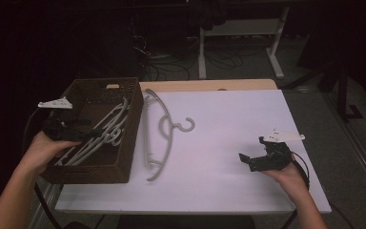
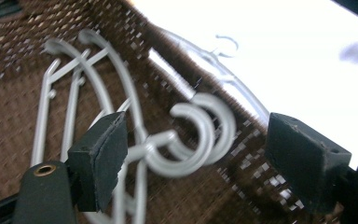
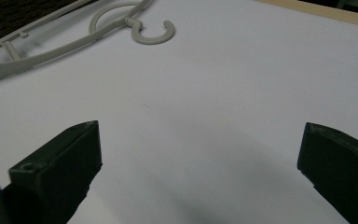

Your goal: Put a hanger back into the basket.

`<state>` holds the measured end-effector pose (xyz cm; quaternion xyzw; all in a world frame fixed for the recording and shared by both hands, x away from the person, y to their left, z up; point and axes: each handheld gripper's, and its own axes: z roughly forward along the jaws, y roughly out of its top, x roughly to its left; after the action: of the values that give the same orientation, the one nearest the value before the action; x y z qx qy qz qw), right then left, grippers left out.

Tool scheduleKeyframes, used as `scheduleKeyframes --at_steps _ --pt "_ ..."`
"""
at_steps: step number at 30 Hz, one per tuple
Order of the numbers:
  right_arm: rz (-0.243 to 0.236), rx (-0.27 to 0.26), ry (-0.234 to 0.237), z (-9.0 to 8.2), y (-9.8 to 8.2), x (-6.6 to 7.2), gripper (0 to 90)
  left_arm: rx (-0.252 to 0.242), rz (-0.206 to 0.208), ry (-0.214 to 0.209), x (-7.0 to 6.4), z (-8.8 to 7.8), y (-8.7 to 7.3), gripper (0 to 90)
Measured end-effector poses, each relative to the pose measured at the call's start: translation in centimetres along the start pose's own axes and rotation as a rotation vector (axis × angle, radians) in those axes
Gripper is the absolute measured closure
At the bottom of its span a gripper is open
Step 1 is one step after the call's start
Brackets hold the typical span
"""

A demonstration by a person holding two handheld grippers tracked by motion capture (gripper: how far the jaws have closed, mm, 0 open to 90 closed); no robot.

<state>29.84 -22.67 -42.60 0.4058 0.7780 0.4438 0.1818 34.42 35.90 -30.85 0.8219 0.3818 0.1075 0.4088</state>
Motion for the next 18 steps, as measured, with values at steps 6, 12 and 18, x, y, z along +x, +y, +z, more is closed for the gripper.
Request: scheduleKeyframes --at_steps 6,12,18 --pt "-0.003 0.002 0.002 0.0 0.0 0.1 0.0 -0.027 0.019 -0.021 -2.4 1.0 1.7 20.6" --pt "-0.003 0.003 0.006 0.1 0.0 0.1 0.0 -0.064 0.028 -0.053 -4.8 2.4 3.6 22.3" --pt "-0.008 0.003 0.008 0.1 0.0 0.1 0.0 -0.072 0.047 -0.067 -7.2 4.5 5.3 34.1"
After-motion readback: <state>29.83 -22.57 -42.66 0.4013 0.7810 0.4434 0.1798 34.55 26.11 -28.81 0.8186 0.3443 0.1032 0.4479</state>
